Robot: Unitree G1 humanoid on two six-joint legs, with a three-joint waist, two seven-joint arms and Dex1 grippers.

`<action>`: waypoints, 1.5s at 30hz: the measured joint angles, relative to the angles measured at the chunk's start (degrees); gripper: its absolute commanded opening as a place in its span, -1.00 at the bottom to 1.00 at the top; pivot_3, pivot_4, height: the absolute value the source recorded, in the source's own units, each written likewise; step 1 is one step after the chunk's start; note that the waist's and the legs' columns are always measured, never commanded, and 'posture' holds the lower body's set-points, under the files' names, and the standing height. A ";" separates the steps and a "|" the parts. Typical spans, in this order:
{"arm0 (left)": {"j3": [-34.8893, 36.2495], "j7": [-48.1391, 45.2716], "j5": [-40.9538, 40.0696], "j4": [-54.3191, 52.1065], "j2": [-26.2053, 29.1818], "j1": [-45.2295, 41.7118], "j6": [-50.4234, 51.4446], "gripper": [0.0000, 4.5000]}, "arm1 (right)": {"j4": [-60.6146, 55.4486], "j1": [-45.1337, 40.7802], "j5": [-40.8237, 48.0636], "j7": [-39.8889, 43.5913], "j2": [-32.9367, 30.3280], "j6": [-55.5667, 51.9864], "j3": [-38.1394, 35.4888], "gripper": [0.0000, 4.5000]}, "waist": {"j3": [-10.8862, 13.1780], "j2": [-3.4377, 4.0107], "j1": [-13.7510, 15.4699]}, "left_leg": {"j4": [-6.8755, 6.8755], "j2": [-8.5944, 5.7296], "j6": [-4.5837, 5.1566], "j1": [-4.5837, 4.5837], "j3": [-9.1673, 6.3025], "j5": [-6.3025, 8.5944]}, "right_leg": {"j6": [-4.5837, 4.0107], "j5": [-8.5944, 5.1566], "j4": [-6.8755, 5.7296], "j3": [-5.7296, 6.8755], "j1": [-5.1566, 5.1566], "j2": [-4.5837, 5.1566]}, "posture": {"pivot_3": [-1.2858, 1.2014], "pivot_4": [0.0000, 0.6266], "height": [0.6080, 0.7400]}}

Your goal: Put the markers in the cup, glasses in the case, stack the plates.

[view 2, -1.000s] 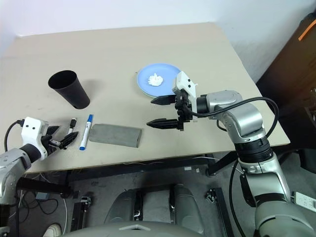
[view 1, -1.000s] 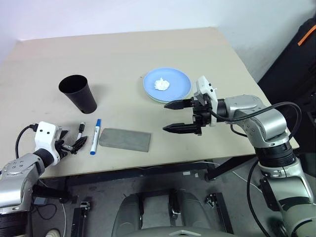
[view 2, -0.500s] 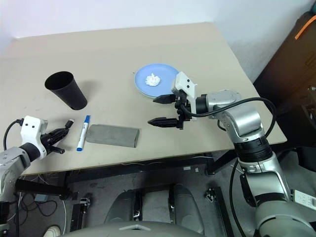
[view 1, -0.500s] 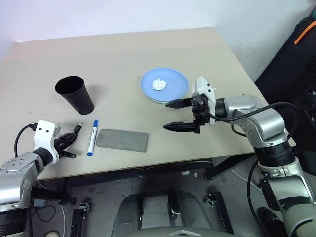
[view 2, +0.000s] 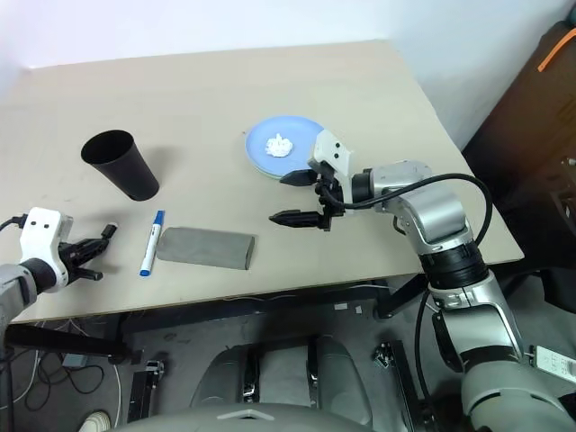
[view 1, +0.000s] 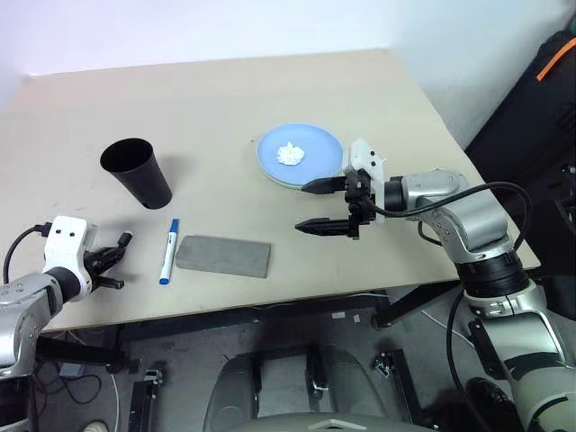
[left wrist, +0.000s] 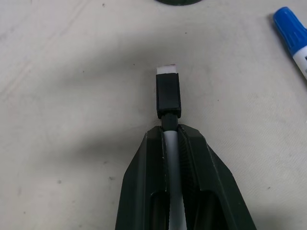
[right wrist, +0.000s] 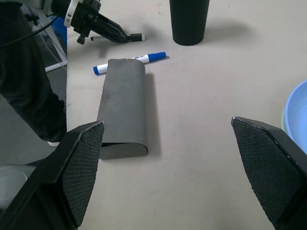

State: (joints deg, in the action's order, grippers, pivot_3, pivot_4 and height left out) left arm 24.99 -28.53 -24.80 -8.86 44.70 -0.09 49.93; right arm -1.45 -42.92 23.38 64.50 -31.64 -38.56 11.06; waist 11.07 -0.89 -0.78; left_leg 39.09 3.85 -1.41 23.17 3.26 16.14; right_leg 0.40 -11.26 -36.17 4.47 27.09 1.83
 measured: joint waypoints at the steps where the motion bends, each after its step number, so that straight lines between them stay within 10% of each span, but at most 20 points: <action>1: 0.73 0.54 -0.86 -0.12 -0.61 -0.41 1.99 -0.55 | 0.17 0.00 -0.06 0.00 0.04 0.01 0.04 1.00 | 0.00 0.00 -0.01 | 0.00 0.00 0.00 0.00 -0.01 0.00 | 0.00 0.00 -0.02 0.00 0.00 -0.02 | 0.03 -0.52 0.85; 6: 1.46 1.82 -2.46 -0.99 -0.32 -2.96 9.39 0.18 | 0.57 -0.07 -0.24 0.00 0.05 0.01 0.27 1.00 | 0.00 -0.01 -0.10 | 0.00 0.00 0.00 -0.09 -0.07 0.00 | -0.04 0.02 -0.07 -0.02 -0.01 -0.11 | 0.03 -0.52 0.85; 21: -1.15 4.66 -0.68 2.69 4.95 -6.99 19.87 0.18 | 0.60 -0.29 -1.35 -1.79 0.05 -0.34 0.89 1.00 | 0.00 0.00 -0.32 | -0.99 -0.20 -0.01 -1.62 -0.28 0.01 | -0.33 -0.04 -0.04 -1.07 -0.52 -0.85 | 0.03 -0.52 0.85; 30: -1.62 3.55 -0.85 3.24 4.85 -7.98 21.13 -0.96 | 0.60 -0.29 -2.20 -2.45 0.05 -0.71 0.99 1.00 | 0.00 0.00 -0.37 | -1.07 -0.15 -0.02 -1.81 -0.39 0.01 | -0.56 -0.13 -0.03 -1.21 -0.55 -1.03 | 0.03 -0.52 0.85; 45: -0.06 -2.55 -3.65 0.56 6.13 -6.26 20.11 -0.99 | 1.86 -0.46 -3.01 -3.41 0.93 -0.61 1.10 1.00 | 0.10 -0.17 -0.27 | -1.14 -0.11 -0.02 -1.57 -0.50 0.01 | -0.62 -0.14 0.03 -1.22 -0.34 -1.16 | 0.03 -0.52 0.85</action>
State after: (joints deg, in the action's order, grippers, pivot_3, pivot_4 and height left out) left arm 24.93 -31.08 -28.45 -8.29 50.83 -6.34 70.04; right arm 0.40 -43.38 20.37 61.09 -30.71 -39.17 12.16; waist 11.17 -1.07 -1.04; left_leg 37.95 3.74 -1.43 21.60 2.76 16.15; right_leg -0.22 -11.40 -36.15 3.25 26.75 0.66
